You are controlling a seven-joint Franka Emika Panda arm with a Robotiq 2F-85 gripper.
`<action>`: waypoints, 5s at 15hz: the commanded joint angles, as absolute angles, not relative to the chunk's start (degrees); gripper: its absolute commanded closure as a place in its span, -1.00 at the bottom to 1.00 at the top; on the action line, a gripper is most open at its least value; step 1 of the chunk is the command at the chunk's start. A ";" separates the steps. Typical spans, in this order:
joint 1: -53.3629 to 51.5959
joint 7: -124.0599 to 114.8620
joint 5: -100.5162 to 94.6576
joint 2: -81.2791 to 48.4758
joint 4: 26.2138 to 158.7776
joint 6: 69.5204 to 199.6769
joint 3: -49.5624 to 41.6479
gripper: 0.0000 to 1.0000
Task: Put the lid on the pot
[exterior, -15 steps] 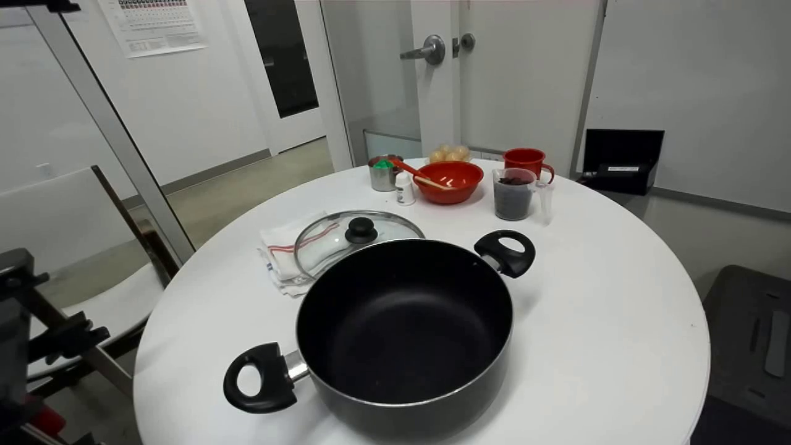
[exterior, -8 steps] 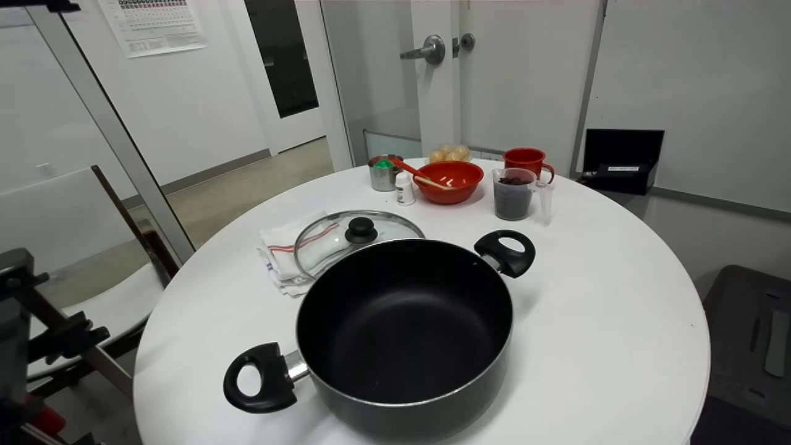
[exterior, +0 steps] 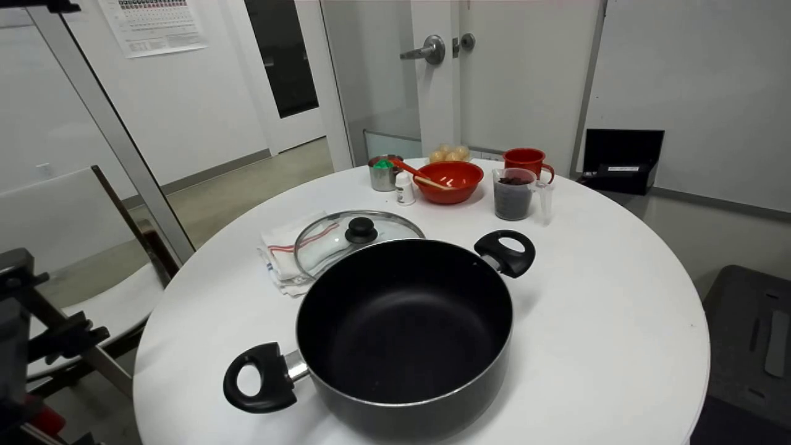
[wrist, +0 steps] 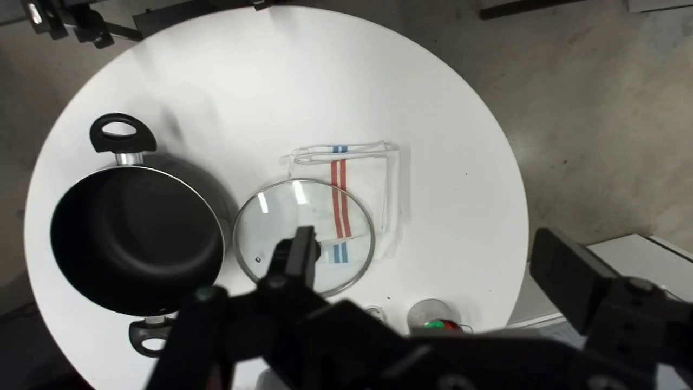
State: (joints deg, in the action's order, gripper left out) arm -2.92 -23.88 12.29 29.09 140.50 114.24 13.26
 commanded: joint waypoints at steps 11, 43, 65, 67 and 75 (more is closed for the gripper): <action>-2.17 -35.38 1.26 -3.35 128.13 122.25 10.16 -1.00; -4.44 -29.29 9.83 -55.64 85.96 121.42 -1.69 -1.00; -5.57 -43.12 9.74 -67.18 72.46 118.58 -4.05 0.13; -5.50 -43.22 9.71 -67.11 71.81 117.93 -4.11 0.38; -5.28 -41.62 10.03 -63.26 75.53 120.58 -3.58 0.50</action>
State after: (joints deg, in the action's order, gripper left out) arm -5.20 -41.76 9.48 -65.65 73.55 119.08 -3.86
